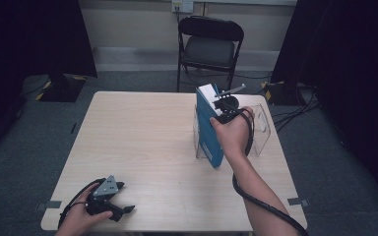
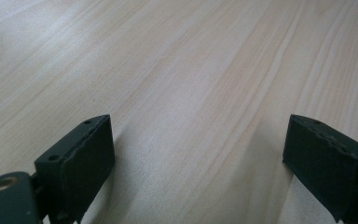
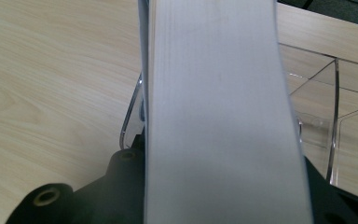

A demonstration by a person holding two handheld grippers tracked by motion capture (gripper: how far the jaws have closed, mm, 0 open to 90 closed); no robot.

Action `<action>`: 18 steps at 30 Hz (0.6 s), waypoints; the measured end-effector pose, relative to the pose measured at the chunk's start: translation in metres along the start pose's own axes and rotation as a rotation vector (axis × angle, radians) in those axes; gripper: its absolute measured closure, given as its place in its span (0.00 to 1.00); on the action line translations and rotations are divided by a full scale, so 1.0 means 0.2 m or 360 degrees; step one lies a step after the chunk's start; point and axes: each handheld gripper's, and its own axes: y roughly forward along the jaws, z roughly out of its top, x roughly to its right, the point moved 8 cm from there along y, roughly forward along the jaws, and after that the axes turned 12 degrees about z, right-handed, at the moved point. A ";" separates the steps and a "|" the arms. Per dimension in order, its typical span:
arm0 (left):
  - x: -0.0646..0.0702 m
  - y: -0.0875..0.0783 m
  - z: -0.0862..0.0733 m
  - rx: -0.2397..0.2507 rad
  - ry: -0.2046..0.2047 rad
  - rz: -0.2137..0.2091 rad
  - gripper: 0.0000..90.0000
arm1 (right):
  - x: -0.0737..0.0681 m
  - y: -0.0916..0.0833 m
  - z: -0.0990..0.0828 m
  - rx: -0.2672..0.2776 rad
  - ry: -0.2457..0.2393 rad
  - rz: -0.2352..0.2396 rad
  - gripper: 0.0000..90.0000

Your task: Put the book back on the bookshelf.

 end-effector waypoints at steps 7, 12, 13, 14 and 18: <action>0.00 0.00 0.00 -0.0001 0.0000 0.0000 0.09 | -0.01 0.00 0.00 0.0008 0.0005 -0.0019 0.69; 0.00 0.00 0.00 -0.0001 0.0000 0.0000 0.09 | 0.00 0.00 0.00 0.0014 0.0010 -0.0020 0.69; 0.00 0.00 0.00 -0.0001 -0.0001 -0.0001 0.09 | 0.00 0.00 0.00 0.0021 0.0007 -0.0016 0.69; 0.00 0.00 0.00 -0.0001 0.0003 -0.0003 0.09 | -0.01 0.00 0.00 0.0028 -0.0005 -0.0013 0.69; 0.00 0.00 0.00 -0.0002 0.0005 -0.0007 0.08 | 0.00 0.00 0.02 0.0059 0.0006 -0.0021 0.69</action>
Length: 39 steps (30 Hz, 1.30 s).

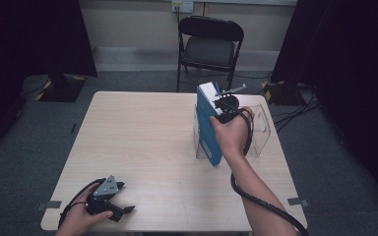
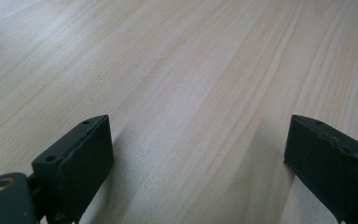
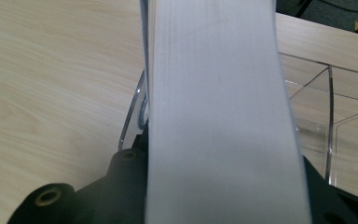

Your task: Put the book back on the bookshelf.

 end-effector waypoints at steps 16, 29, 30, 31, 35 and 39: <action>0.00 0.00 0.00 -0.0002 0.0001 0.0000 0.08 | 0.03 0.04 0.05 0.0035 0.0009 -0.0026 0.67; 0.00 0.00 0.00 0.0007 -0.0003 0.0003 0.08 | 0.04 0.01 0.06 0.0142 -0.0032 0.0038 0.51; 0.00 0.00 0.00 0.0008 -0.0003 0.0003 0.08 | 0.04 0.00 0.05 0.0138 -0.0044 0.0041 0.51; 0.00 0.00 0.00 0.0007 -0.0003 0.0003 0.08 | 0.04 0.00 0.05 0.0143 -0.0044 0.0043 0.50; 0.00 0.00 0.00 0.0007 -0.0003 0.0002 0.08 | 0.04 -0.02 0.05 0.0163 -0.0044 0.0066 0.49; 0.00 0.00 0.00 0.0009 -0.0004 -0.0001 0.08 | 0.04 -0.03 0.04 0.0157 -0.0070 0.0087 0.44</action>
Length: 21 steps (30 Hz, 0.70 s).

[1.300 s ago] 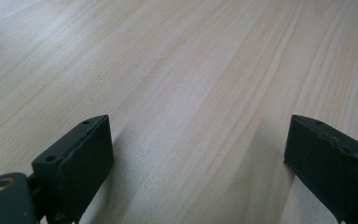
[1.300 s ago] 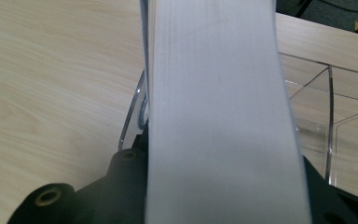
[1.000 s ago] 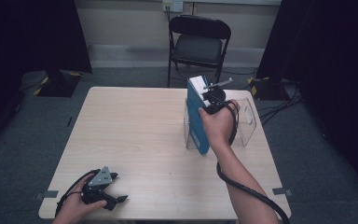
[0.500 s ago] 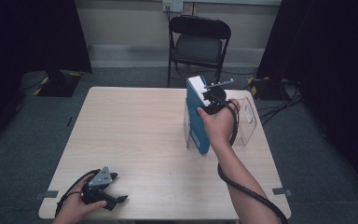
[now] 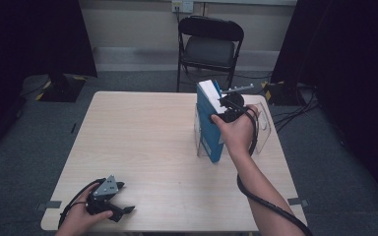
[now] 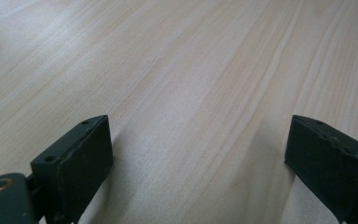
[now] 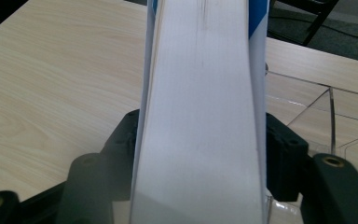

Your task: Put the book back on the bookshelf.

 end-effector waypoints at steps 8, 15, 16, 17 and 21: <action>0.00 0.00 0.00 -0.0008 0.0010 -0.0008 0.06 | -0.01 -0.02 -0.01 0.0013 -0.0006 0.0061 0.34; 0.00 0.00 0.00 -0.0009 0.0014 -0.0008 0.06 | -0.03 -0.04 -0.01 0.0035 -0.0006 0.0103 0.28; 0.00 0.00 0.00 -0.0009 0.0015 -0.0007 0.06 | -0.03 -0.04 -0.01 0.0037 -0.0009 0.0114 0.27; 0.00 0.00 0.00 -0.0009 0.0014 -0.0008 0.06 | -0.03 -0.04 -0.01 0.0036 -0.0010 0.0127 0.26; 0.00 0.00 0.00 -0.0009 0.0014 -0.0008 0.06 | -0.04 -0.05 -0.03 0.0038 -0.0011 0.0148 0.22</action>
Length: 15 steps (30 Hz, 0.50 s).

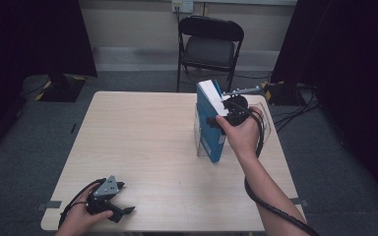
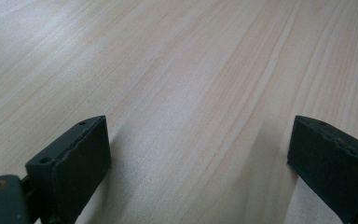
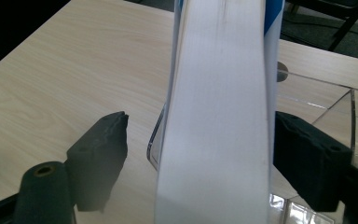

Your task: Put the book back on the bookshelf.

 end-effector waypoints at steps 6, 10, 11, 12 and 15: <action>0.00 0.00 0.00 0.0001 -0.0001 0.0000 0.06 | -0.03 -0.02 -0.03 -0.0037 -0.0029 0.0050 0.18; 0.00 0.00 0.00 -0.0003 0.0009 0.0001 0.06 | -0.04 -0.04 -0.06 -0.0048 -0.0046 0.0088 0.18; 0.00 0.00 0.00 -0.0003 0.0008 0.0000 0.06 | -0.04 -0.05 -0.06 -0.0048 -0.0064 0.0096 0.18; 0.00 0.00 0.00 -0.0002 0.0008 0.0000 0.06 | -0.05 -0.05 -0.07 -0.0064 -0.0071 0.0101 0.18; 0.00 0.00 0.00 -0.0003 0.0009 0.0000 0.06 | -0.06 -0.06 -0.09 -0.0075 -0.0073 0.0132 0.18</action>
